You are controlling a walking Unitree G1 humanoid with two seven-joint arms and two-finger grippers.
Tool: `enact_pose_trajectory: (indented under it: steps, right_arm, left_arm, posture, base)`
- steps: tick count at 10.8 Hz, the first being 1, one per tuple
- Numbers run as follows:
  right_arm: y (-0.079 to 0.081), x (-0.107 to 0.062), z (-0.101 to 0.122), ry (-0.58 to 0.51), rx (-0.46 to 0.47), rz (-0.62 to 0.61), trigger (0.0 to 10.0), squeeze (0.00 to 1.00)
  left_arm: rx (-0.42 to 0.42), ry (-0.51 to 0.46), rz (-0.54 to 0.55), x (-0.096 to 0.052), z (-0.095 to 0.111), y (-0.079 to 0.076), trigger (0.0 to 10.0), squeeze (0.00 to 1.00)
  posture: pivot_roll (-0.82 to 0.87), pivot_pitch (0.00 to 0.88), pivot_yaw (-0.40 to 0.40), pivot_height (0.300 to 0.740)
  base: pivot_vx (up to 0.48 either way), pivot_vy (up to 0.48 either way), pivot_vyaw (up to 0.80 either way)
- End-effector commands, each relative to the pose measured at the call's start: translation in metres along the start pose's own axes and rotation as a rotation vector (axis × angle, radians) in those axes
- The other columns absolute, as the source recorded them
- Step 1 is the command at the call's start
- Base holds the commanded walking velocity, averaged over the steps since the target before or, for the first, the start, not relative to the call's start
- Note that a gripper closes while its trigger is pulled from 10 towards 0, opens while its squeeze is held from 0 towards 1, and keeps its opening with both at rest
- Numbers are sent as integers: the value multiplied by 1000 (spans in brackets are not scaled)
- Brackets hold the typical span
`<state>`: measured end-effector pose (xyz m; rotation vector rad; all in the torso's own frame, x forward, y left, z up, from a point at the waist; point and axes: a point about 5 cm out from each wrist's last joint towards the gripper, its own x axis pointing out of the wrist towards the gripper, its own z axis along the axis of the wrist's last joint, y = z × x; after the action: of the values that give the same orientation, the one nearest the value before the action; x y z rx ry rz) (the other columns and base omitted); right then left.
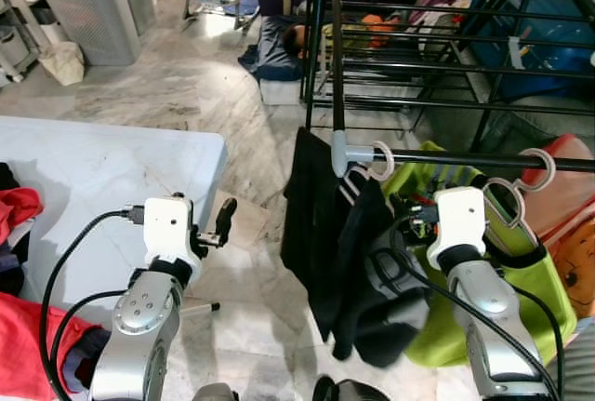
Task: Hang hanger
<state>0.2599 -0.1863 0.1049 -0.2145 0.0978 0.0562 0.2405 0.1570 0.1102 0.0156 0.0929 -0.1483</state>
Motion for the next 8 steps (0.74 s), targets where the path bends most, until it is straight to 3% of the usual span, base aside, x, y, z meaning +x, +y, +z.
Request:
enact_pose_trajectory:
  steps: [1,4,5,8]
  right_arm:
    - [-7,2,-4,30,-15,-40,10000,0]
    - [-2,11,-2,13,-61,-76,10000,0]
    - [1,12,-2,13,-19,-67,10000,0]
    - [4,12,-4,19,-39,-58,10000,0]
  left_arm:
    - [6,0,-6,1,0,-1,10000,0]
    - [5,-9,-6,4,2,-1,10000,0]
    - [6,-11,-4,4,3,-1,10000,0]
    - [-1,-16,29,5,4,2,10000,0]
  posture:
    - [19,45,-31,740]
    - [22,48,-25,740]
    - [22,48,-25,740]
    - [28,57,-27,740]
  base:
    - [0,0,0]
    - [0,0,0]
    - [0,0,0]
    - [0,0,0]
